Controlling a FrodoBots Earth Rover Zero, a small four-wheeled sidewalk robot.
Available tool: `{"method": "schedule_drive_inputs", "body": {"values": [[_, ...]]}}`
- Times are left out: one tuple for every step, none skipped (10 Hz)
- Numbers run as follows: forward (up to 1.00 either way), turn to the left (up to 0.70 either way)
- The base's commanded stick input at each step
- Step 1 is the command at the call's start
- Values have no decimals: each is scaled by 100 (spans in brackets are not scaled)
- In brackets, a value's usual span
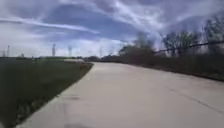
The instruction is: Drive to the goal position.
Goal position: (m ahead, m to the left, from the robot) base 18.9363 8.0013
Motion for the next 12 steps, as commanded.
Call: {"method": "schedule_drive_inputs", "body": {"values": [[100,4],[100,6],[100,7],[100,5],[100,1],[100,1],[100,1],[100,1],[100,1],[100,1],[100,1],[100,1]]}}
